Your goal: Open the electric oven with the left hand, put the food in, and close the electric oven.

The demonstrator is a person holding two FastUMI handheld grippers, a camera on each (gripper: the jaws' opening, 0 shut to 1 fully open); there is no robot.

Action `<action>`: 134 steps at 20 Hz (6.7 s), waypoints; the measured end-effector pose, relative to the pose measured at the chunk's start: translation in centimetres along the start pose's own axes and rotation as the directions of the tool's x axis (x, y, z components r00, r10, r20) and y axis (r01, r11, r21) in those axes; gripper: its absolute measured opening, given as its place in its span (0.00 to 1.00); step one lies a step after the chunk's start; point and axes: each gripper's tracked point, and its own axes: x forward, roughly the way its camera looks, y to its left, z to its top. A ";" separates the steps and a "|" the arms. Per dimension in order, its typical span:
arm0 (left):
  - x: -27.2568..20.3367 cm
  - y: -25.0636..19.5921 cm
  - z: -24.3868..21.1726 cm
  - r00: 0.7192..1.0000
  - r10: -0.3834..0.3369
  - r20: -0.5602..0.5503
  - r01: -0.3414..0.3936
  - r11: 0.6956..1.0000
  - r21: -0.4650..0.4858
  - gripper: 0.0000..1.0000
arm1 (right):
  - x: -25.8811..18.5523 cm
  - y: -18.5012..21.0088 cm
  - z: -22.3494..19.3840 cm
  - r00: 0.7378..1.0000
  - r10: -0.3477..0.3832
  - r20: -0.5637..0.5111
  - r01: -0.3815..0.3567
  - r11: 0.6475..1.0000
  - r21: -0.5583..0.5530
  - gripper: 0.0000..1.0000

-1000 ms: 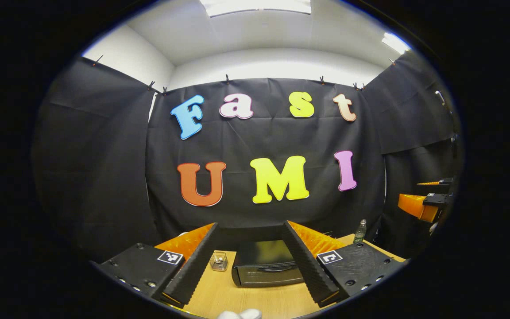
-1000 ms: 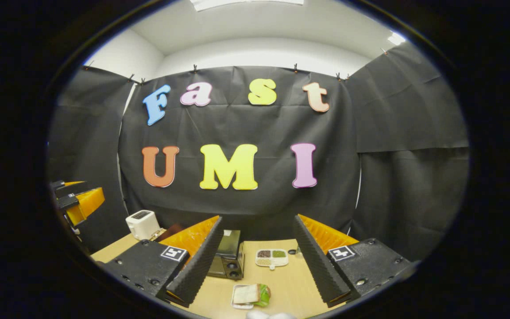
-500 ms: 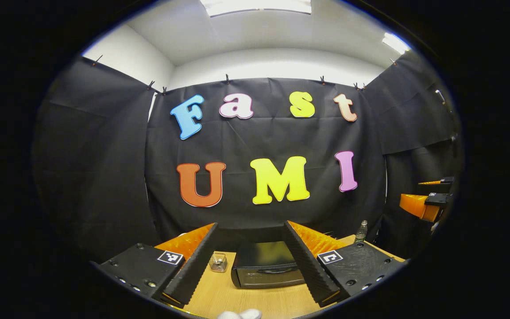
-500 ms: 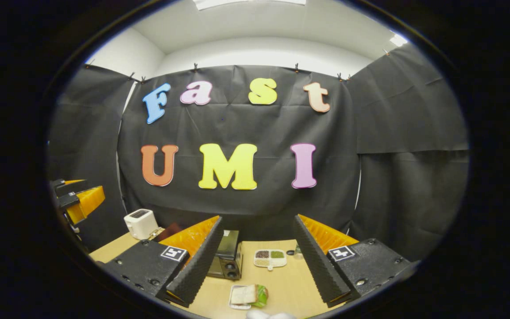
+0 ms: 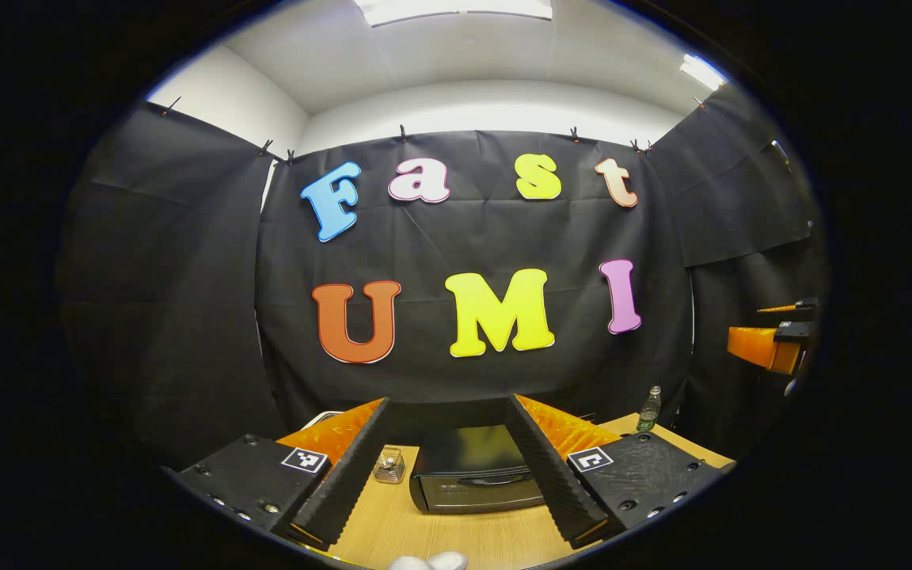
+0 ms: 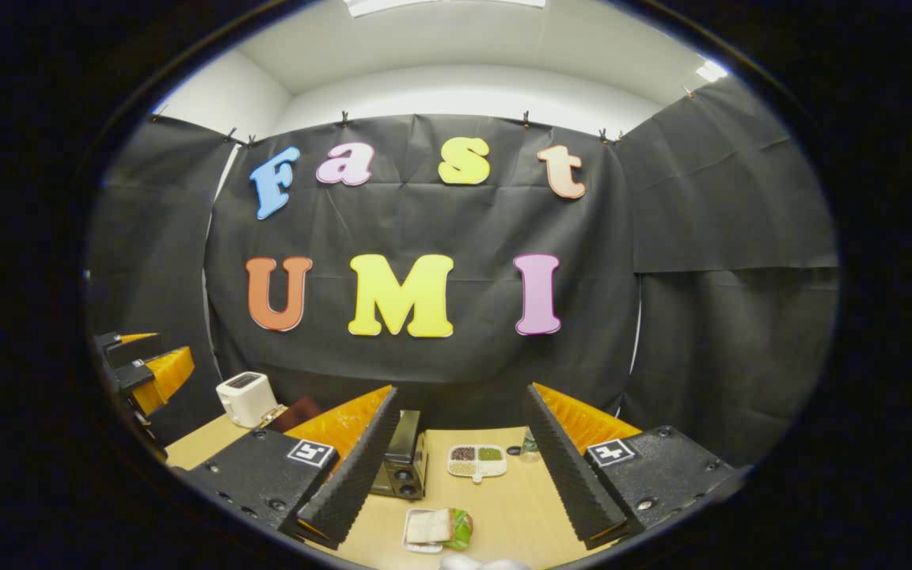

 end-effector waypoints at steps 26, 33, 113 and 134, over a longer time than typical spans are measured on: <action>15.0 -8.1 -21.5 0.973 -0.052 -0.224 0.060 0.998 0.029 0.95 | 0.3 -8.1 -3.8 0.989 -0.128 -0.074 0.122 0.989 -0.086 0.97; 15.5 -8.2 -23.8 0.957 -0.037 -0.288 0.047 0.998 0.030 0.97 | 0.9 -8.0 -4.2 0.988 -0.125 -0.088 0.117 0.989 -0.088 0.98; -6.2 -6.9 -13.9 0.948 -0.125 -0.292 0.122 0.992 -0.026 0.95 | 6.9 0.0 -37.5 0.472 0.605 -0.642 -0.039 0.742 0.670 0.99; -6.6 -6.7 -15.6 0.932 -0.137 -0.335 0.135 0.990 -0.030 0.96 | 9.0 3.7 -41.4 0.284 0.666 -0.690 -0.017 0.723 0.691 0.37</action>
